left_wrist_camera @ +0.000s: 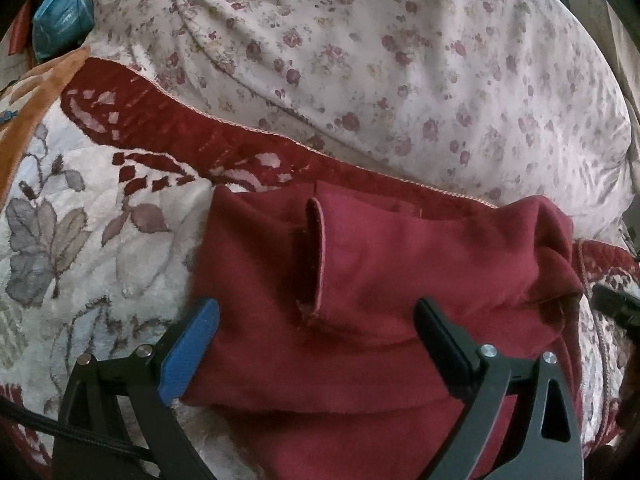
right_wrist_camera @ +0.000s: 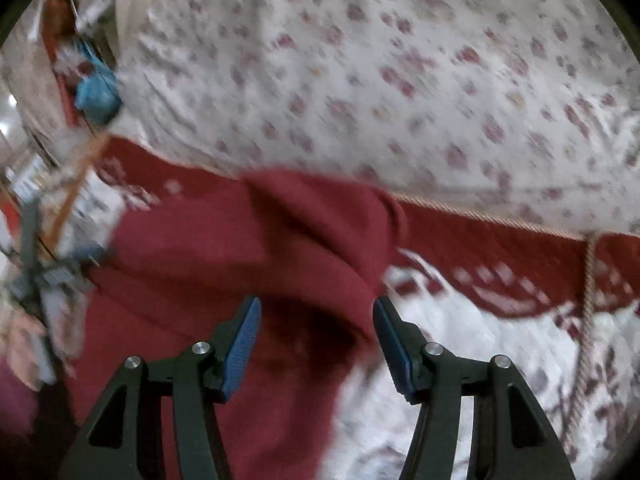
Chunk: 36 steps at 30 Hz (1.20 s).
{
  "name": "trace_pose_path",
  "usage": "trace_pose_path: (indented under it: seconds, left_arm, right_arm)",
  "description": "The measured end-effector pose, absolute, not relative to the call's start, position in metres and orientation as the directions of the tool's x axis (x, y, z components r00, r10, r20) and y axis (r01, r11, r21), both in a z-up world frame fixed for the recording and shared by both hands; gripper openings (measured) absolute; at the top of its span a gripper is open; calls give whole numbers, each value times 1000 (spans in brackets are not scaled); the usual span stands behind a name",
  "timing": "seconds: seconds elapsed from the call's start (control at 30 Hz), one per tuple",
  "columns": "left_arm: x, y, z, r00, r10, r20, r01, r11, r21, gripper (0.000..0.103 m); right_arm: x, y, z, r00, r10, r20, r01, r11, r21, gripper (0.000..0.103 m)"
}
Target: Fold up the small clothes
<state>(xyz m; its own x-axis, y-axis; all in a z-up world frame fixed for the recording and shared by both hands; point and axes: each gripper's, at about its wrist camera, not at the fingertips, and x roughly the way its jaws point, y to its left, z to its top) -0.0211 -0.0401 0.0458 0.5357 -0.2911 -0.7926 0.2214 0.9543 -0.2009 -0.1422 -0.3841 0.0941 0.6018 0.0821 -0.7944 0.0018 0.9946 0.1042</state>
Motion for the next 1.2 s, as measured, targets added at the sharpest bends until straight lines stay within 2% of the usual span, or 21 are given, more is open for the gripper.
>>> trace_pose_path:
  seconds: [0.13,0.17,0.2,0.23,0.33,0.5,0.67,0.87,0.93,0.97,1.0,1.03,1.1,1.2]
  left_arm:
    - [-17,-41,43,538,-308,-785,220,950,-222,97]
    - [-15,-41,42,535,-311,-785,214,949,-231,97]
    - [-14,-42,41,532,-313,-787,209,949,-236,97]
    - [-13,-42,40,528,-314,-789,207,949,-238,97]
    - [-14,-39,45,526,-334,-782,217,942,-256,97]
    - [-14,-29,53,498,-431,-752,216,902,-374,97]
    - [-16,-38,53,503,-409,-761,234,912,-336,97]
    - [-7,-49,46,503,-363,-784,220,931,-290,96]
    - [-6,-54,47,508,-351,-786,242,935,-261,72]
    - [-7,-57,48,508,-341,-791,255,937,-239,48]
    - [-8,-59,49,509,-332,-794,264,939,-223,29]
    - [-10,-59,51,515,-328,-792,265,939,-218,23]
    - [-14,-53,61,510,-389,-767,275,919,-283,9]
    - [-22,-39,87,511,-517,-686,316,856,-409,8]
  right_arm:
    - [-141,-385,69,590,-3,-807,19,1000,11,50]
    - [-138,-383,65,592,-18,-806,22,1000,-7,37]
    - [-134,-382,62,602,-27,-798,26,1000,-15,18]
    - [-130,-383,63,619,-27,-785,40,999,-3,14]
    - [-134,-396,72,650,33,-759,75,991,108,11]
    - [-182,-402,90,666,154,-730,19,975,222,11]
    - [-189,-396,59,585,125,-802,39,983,182,11]
    - [-197,-389,70,602,99,-792,38,988,152,15]
    - [-202,-391,75,608,84,-789,49,988,143,21]
    - [-204,-393,77,612,85,-786,56,987,151,30]
    - [-207,-396,78,617,90,-782,66,984,165,38]
    - [-209,-399,79,624,92,-776,81,980,182,40]
    - [-211,-406,82,640,96,-762,111,970,215,48]
    - [-206,-415,88,656,69,-752,152,963,222,52]
